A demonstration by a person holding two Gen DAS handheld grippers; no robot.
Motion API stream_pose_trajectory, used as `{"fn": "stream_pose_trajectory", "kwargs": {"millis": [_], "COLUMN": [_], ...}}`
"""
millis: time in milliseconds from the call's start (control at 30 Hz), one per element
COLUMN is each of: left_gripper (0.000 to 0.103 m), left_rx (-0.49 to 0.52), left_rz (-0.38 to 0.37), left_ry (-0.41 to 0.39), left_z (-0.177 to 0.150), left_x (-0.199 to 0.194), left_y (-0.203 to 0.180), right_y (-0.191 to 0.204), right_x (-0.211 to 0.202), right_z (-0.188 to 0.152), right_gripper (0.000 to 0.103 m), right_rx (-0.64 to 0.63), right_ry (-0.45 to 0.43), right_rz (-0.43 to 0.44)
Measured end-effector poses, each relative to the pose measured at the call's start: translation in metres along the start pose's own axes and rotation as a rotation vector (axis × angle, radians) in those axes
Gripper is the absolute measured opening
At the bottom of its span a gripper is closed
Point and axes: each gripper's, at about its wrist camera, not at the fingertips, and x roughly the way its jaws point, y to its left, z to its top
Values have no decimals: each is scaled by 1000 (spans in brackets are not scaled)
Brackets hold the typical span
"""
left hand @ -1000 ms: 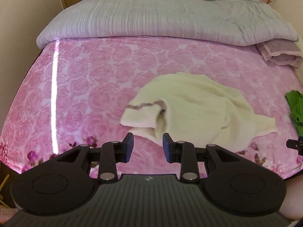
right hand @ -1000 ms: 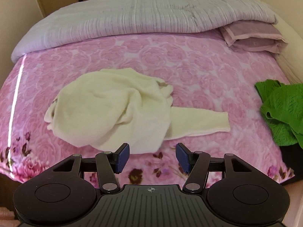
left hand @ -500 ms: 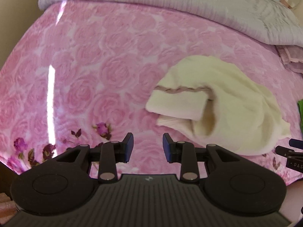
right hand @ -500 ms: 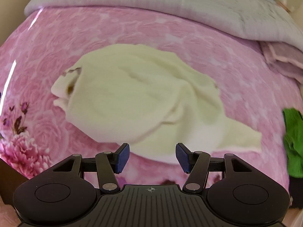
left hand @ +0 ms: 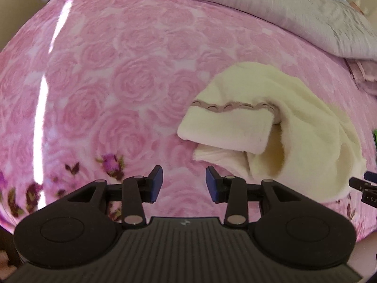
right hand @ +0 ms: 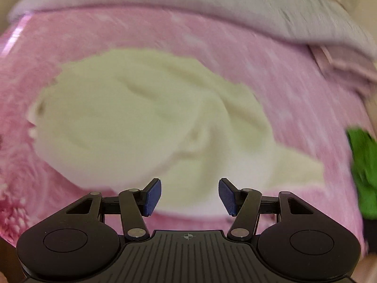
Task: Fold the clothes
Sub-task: 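Move both open grippers toward the cream garment lying on the bed, then grasp the cream garment edge with the right gripper while the left gripper grasps another edge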
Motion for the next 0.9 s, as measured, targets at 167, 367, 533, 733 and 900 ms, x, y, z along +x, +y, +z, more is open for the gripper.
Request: {"fn": "stream_pose_trajectory", "kwargs": {"millis": [167, 367, 533, 733, 900], "left_gripper": [34, 34, 34, 34, 34], "left_rx": [-74, -159, -175, -154, -69], "left_rz": [20, 58, 74, 94, 77], "left_ry": [-25, -57, -41, -50, -69], "left_z": [1, -2, -9, -3, 14], "left_x": [1, -2, 1, 0, 2], "left_y": [22, 50, 55, 48, 13], "right_y": [37, 105, 123, 19, -135], "right_x": [2, 37, 81, 26, -46], "right_z": [34, 62, 55, 46, 3], "right_gripper": [58, 58, 21, 6, 6], "right_rx": [-147, -360, -425, -62, 274], "right_ry": [-172, -212, -206, -274, -263], "right_rz": [151, 206, 152, 196, 11]}}
